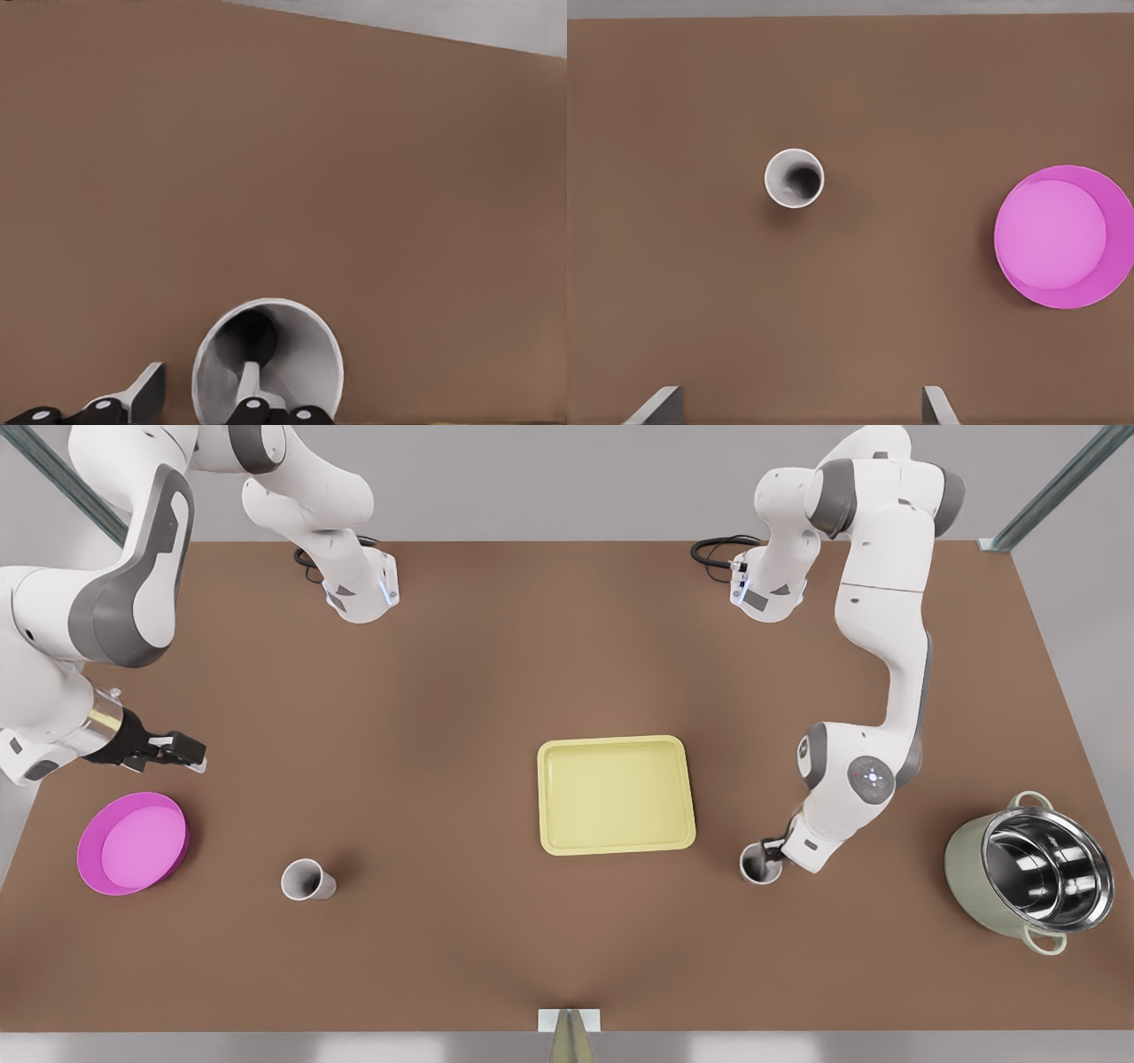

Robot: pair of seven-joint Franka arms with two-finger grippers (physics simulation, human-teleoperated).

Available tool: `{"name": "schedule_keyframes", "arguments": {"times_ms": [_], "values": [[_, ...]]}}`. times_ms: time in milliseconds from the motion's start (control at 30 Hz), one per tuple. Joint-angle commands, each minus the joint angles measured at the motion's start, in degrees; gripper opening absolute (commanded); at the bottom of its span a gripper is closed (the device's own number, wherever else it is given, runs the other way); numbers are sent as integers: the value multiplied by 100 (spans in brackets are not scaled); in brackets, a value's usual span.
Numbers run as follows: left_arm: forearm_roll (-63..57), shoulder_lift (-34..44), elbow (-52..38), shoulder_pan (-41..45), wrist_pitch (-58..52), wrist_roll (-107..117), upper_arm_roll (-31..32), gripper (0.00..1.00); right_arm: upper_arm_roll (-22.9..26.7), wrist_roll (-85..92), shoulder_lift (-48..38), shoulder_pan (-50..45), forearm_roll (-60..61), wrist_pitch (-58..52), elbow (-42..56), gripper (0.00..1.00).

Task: Use the left arm to pick up the white IKEA cup from the tray and place it on the middle-left position; use the right arm to pick up the white IKEA cup from the tray and place it on the middle-right position

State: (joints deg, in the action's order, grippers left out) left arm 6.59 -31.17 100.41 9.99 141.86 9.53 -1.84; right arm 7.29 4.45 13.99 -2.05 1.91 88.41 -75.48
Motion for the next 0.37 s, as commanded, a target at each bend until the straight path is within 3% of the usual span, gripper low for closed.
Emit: {"name": "schedule_keyframes", "arguments": {"times_ms": [0,67,100,133,167,200,333], "values": [[-325,6,-4,3,122,-426,-9,100,1,-41,-11,2,3,1,7,100],[-325,23,-4,-6,43,-408,-9,100,10,-32,-2,2,3,1,7,100],[-325,251,-13,2,-612,-408,-9,100,10,-41,-11,2,3,1,16,100],[-325,594,-485,11,-2034,-408,26,100,10,-41,-11,2,3,1,16,100],[-317,656,-1783,11,-4072,-408,9,100,27,-32,-2,2,3,1,16,100],[-325,682,-2438,11,-5290,-408,-17,100,36,-32,-11,2,3,1,16,100],[-334,1315,-2474,3,-6029,-408,-18,100,36,-32,-2,2,3,10,25,100]]}}
